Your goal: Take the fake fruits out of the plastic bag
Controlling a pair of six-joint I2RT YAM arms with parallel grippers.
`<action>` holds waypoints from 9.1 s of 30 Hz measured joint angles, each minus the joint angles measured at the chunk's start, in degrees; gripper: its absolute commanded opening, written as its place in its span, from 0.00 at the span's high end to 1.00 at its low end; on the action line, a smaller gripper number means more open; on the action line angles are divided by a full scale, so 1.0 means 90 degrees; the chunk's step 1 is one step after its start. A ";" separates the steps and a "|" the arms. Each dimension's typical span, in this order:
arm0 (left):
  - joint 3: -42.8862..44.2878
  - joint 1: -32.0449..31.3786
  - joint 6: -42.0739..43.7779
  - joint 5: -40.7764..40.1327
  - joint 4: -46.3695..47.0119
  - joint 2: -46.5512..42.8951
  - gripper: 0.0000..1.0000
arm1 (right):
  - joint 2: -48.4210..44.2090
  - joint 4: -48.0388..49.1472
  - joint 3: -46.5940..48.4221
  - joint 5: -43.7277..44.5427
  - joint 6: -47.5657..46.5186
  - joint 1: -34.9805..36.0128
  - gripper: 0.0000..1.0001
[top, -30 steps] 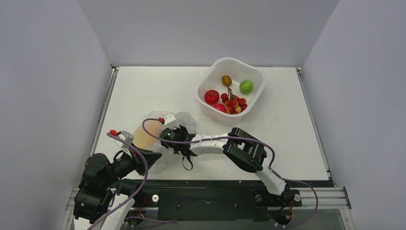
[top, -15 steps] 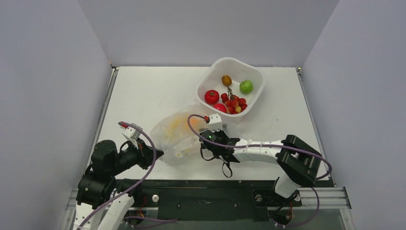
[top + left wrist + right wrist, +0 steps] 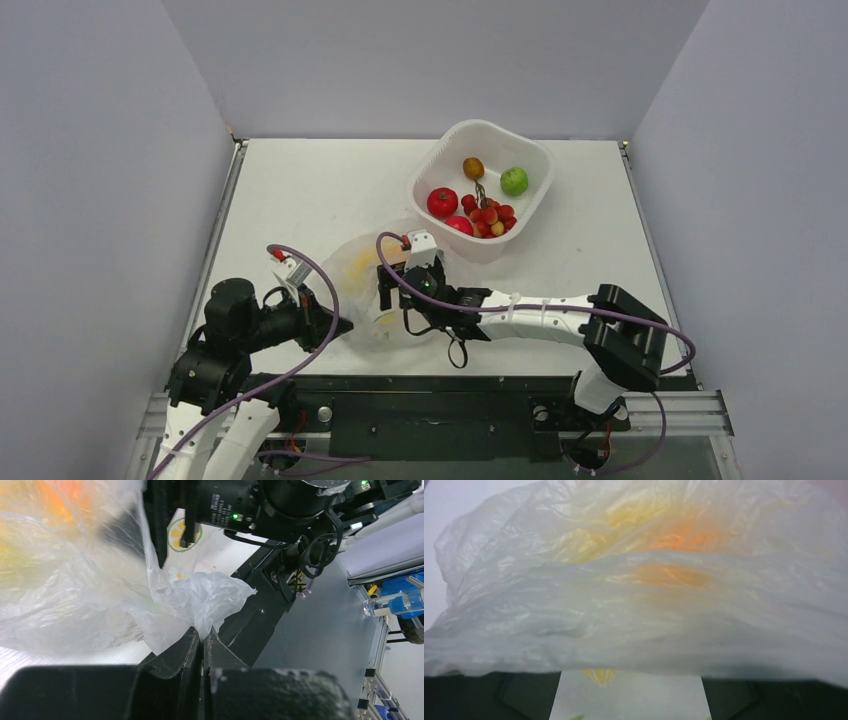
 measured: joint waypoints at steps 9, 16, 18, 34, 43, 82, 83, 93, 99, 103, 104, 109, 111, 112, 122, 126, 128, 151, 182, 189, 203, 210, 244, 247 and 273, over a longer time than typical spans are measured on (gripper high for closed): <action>-0.0070 0.0000 -0.0010 0.0138 0.0056 0.0022 1.00 | 0.1078 0.0019 0.0976 -0.0073 0.0996 -0.0056 0.12; -0.0070 0.0000 -0.0010 0.0129 0.0061 0.0034 1.00 | 0.1460 -0.0206 0.0981 0.0379 0.1537 -0.0083 0.12; -0.0070 0.0000 -0.0010 0.0129 0.0066 0.0022 1.00 | 0.1549 -0.0214 0.1015 0.0510 0.1581 -0.0085 0.14; -0.0070 0.0005 -0.0012 0.0141 0.0102 0.0019 1.00 | 0.1634 0.1168 0.0809 0.0573 0.0879 0.0049 0.17; 0.0078 0.0007 -0.0634 0.0670 0.0816 0.0012 1.00 | 0.0386 0.0665 -0.0221 0.0947 0.0600 -0.0359 0.31; -0.0265 0.0010 -0.2730 0.0789 0.3789 0.0398 1.00 | -0.0838 -0.2703 0.1409 0.0107 0.1217 -0.0124 0.23; -0.0318 0.0010 -0.2756 0.0828 0.3866 0.0396 1.00 | -0.0801 -0.2727 0.1428 0.0095 0.1343 -0.0138 0.22; -0.0673 0.0010 -0.2890 0.0993 0.3988 0.0177 0.74 | -0.1557 -0.2807 0.1161 -0.0253 0.0976 -0.0204 0.07; -0.0498 0.0010 -0.2749 0.1197 0.3291 -0.0172 0.55 | -0.2089 -0.2793 0.0996 -0.0848 0.0386 -0.0505 0.03; 0.0712 0.0007 -0.2140 0.0950 0.2035 -0.0080 0.49 | -0.2334 -0.2764 0.0702 -0.1197 0.0107 -0.0508 0.02; 0.1122 0.0007 -0.1965 0.0755 0.1634 -0.0005 0.48 | -0.2380 -0.2764 0.0658 -0.1275 0.0061 -0.0522 0.02; 0.3155 0.0005 -0.0862 -0.0486 0.0126 0.0364 0.48 | -0.2482 -0.2594 0.0639 -0.1464 -0.0109 -0.0760 0.03; 0.3468 0.0005 -0.0651 -0.1020 -0.0221 0.0367 0.49 | -0.2482 -0.2540 0.0639 -0.1513 -0.0182 -0.0845 0.04; 0.3546 0.0005 -0.0600 -0.1299 -0.0333 0.0369 0.58 | -0.2482 -0.2526 0.0639 -0.1540 -0.0221 -0.0874 0.04; 0.3706 -0.0034 -0.0512 -0.1481 0.0204 0.2888 0.42 | -0.2514 -0.2215 0.0398 -0.2419 -0.0311 -0.0896 0.05; 0.3308 -0.0529 -0.0415 -0.1467 0.0835 0.4087 0.36 | -0.2778 -0.2212 0.0078 -0.2693 -0.0328 -0.0896 0.05; 0.3184 -0.0986 -0.0265 -0.1469 0.0984 0.4439 0.37 | -0.2977 -0.2227 -0.0024 -0.2756 -0.0364 -0.0896 0.05; 0.2127 -0.2426 -0.0141 -0.2234 0.2514 0.4986 1.00 | -0.3900 -0.2113 -0.0733 -0.1722 -0.0211 -0.0039 0.28; -0.1171 -0.2550 -0.2300 -0.3376 0.6584 0.2193 1.00 | -0.2467 -0.1683 0.0216 -0.0063 0.0134 0.0748 0.59; -0.1158 -0.2550 -0.2353 -0.3325 0.6674 0.2419 1.00 | -0.2409 -0.1411 0.0206 -0.0119 0.0328 0.0797 0.68; -0.1171 -0.2965 -0.3330 -0.3376 0.7815 0.3109 1.00 | -0.1144 -0.0236 -0.0396 0.0500 0.0437 0.0695 0.61; -0.1205 -0.3075 -0.4007 -0.3283 0.8874 0.3757 1.00 | -0.1256 0.0114 -0.0797 0.0500 0.0447 0.0228 0.57; -0.2472 -0.1401 -0.3682 -0.2657 0.7849 0.2276 1.00 | 0.0163 0.0593 -0.0622 -0.0068 0.0260 -0.0010 0.10; -0.2492 -0.1387 -0.3689 -0.2645 0.7873 0.2293 1.00 | 0.0466 0.0648 -0.0401 -0.0051 0.0206 -0.0015 0.08; -0.1906 -0.1785 -0.4551 -0.1996 0.8269 0.3016 1.00 | 0.0012 0.0461 -0.0566 0.0311 -0.0177 -0.0442 0.04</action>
